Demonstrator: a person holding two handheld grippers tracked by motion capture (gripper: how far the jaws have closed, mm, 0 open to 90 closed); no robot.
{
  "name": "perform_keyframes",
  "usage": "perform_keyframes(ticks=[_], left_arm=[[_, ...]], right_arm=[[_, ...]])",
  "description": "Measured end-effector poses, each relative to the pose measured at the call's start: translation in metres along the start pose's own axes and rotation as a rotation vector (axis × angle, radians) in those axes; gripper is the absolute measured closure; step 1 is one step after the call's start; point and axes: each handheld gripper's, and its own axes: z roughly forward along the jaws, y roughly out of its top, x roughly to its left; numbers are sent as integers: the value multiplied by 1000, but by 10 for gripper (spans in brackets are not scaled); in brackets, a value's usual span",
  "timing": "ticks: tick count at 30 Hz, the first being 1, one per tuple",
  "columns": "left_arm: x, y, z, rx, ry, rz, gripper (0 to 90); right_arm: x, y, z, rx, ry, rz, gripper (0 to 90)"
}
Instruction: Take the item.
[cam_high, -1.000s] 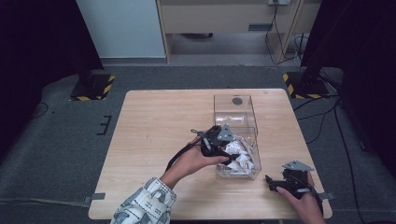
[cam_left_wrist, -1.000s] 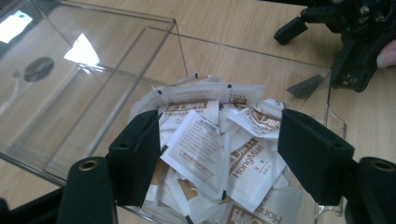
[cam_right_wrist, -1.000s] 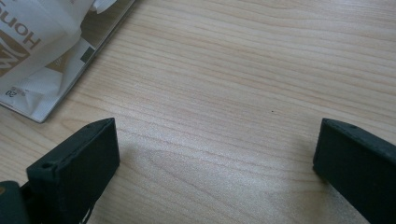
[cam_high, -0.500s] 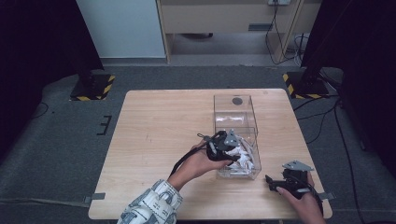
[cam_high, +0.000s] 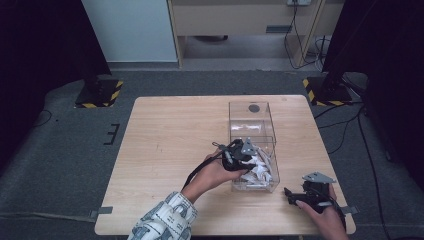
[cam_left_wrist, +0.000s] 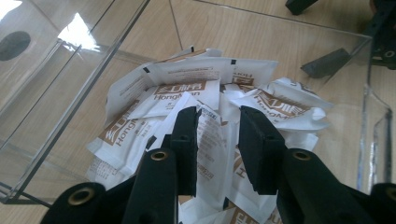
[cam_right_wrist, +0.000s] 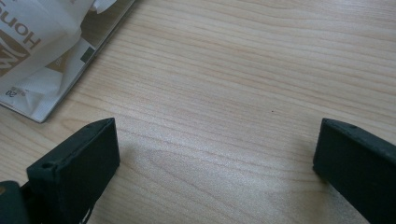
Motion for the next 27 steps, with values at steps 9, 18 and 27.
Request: perform_keyframes(ticks=[9, 18, 27], left_arm=[[1, -2, 5, 24, -15, 11, 724], [1, 0, -1, 6, -34, -5, 875], [10, -1, -16, -55, -42, -40, 888]], right_arm=[[0, 0, 0, 1, 0, 3, 7], [0, 0, 0, 1, 0, 3, 8], [0, 0, 0, 1, 0, 3, 8]])
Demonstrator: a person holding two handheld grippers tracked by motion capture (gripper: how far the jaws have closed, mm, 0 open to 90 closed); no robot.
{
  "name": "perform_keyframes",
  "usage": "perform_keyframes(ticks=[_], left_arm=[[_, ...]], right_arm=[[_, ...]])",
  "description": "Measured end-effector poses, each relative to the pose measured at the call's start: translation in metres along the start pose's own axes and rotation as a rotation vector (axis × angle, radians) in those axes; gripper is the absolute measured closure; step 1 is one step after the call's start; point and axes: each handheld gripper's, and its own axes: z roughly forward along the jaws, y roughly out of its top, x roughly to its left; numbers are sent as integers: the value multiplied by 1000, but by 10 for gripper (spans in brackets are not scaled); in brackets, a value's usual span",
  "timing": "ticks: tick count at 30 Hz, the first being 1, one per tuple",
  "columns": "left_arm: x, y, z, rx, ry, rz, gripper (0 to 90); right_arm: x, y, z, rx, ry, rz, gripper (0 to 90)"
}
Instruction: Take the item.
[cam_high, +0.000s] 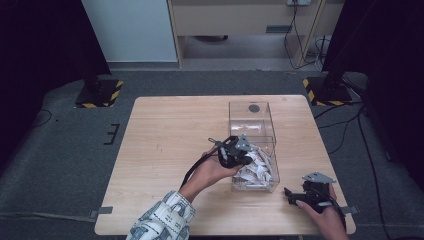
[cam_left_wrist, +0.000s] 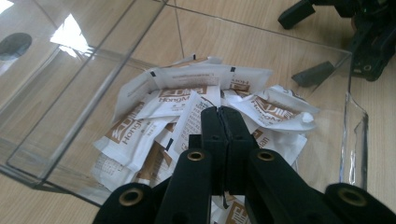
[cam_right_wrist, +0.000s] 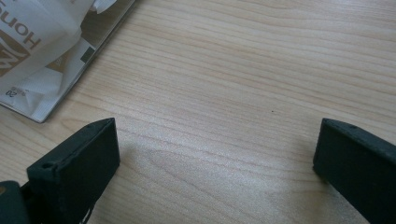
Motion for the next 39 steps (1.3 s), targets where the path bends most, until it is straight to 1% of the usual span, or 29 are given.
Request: perform_keyframes(ticks=[3, 8, 13, 16, 18, 29, 32, 37, 39], left_arm=[[2, 0, -3, -12, -11, -6, 889], [5, 0, -7, -32, -12, -14, 890], [4, 0, -8, -34, -23, -4, 890], [3, 1, -9, -48, -34, -12, 890], [3, 1, -10, -53, -39, -9, 890], [4, 4, -20, -76, -33, -4, 892], [5, 4, -23, -84, -28, -5, 892], [5, 7, -28, -84, -18, 7, 893], [6, 8, -31, -91, -17, 4, 893]], right_arm=[[0, 0, 0, 0, 0, 0, 8], [0, 0, 0, 0, 0, 0, 8], [0, 0, 0, 0, 0, 0, 8], [0, 0, 0, 0, 0, 0, 8], [0, 0, 0, 0, 0, 0, 7], [0, 0, 0, 0, 0, 0, 8], [0, 0, 0, 0, 0, 0, 8], [0, 0, 0, 1, 0, 2, 8], [0, 0, 0, 0, 0, 0, 8]])
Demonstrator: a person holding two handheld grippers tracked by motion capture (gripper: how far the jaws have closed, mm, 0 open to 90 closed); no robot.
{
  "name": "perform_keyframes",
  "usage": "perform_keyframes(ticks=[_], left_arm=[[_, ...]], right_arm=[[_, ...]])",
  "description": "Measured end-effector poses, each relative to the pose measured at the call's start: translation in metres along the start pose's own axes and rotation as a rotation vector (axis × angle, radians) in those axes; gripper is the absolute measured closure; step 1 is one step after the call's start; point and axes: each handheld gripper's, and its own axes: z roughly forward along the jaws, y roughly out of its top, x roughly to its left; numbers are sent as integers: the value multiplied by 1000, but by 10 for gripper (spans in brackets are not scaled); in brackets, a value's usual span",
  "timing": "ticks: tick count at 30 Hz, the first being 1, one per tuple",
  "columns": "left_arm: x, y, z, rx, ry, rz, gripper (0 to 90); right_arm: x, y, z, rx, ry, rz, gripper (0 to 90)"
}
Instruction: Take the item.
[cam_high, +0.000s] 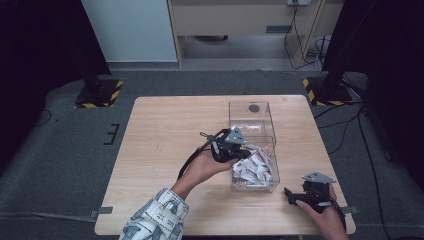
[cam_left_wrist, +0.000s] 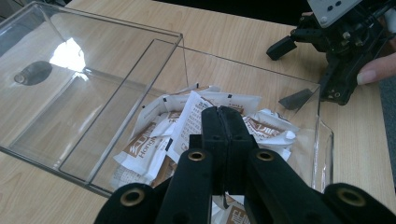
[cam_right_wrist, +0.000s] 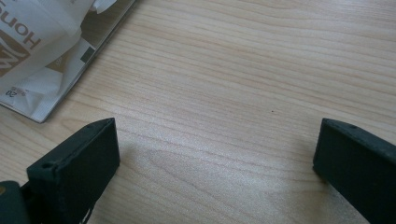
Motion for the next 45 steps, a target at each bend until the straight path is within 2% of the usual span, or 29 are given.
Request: perform_keyframes(ticks=[16, 33, 45], left_arm=[[-1, 6, -12, -25, 3, 4, 894], [3, 13, -35, -68, 21, 5, 894], [6, 11, -43, -88, 23, -2, 894]], right_arm=[[0, 0, 0, 0, 0, 0, 8], [0, 0, 0, 0, 0, 0, 8], [0, 0, 0, 0, 0, 0, 8]])
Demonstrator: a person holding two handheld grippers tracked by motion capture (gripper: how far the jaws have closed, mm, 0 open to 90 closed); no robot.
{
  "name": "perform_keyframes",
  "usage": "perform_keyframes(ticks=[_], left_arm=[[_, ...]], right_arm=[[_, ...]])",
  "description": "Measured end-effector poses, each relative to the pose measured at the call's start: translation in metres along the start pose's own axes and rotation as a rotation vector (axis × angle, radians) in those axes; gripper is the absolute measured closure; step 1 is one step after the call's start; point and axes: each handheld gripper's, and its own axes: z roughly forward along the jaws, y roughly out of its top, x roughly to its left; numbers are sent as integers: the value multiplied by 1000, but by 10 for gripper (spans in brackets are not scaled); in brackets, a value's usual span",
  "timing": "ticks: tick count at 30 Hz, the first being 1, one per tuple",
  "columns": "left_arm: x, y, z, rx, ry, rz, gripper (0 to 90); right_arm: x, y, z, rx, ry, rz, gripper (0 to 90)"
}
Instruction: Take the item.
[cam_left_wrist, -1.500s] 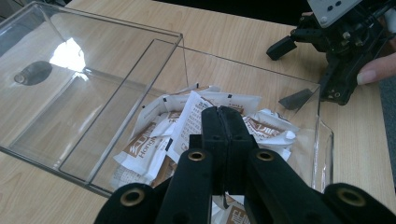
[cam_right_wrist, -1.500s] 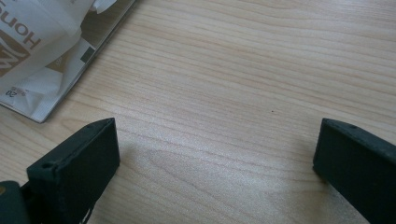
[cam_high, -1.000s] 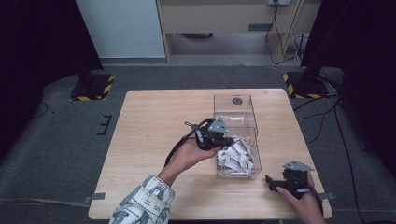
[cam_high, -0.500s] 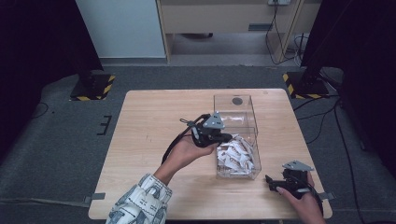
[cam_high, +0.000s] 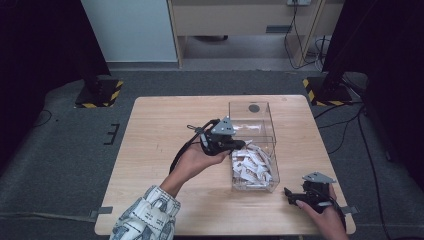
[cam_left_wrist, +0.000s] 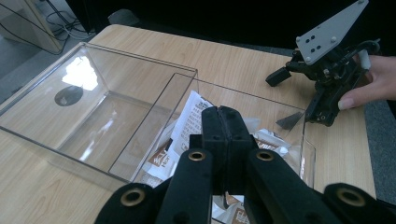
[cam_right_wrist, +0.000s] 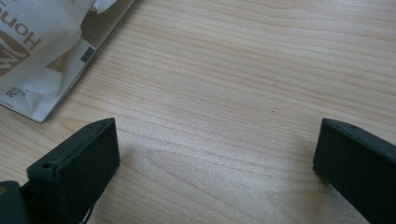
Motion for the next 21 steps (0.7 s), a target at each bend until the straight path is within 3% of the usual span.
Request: perform_keyframes(ticks=[21], left_arm=[[5, -3, -17, -27, 28, -13, 894]], right_arm=[[0, 0, 0, 0, 0, 0, 8]])
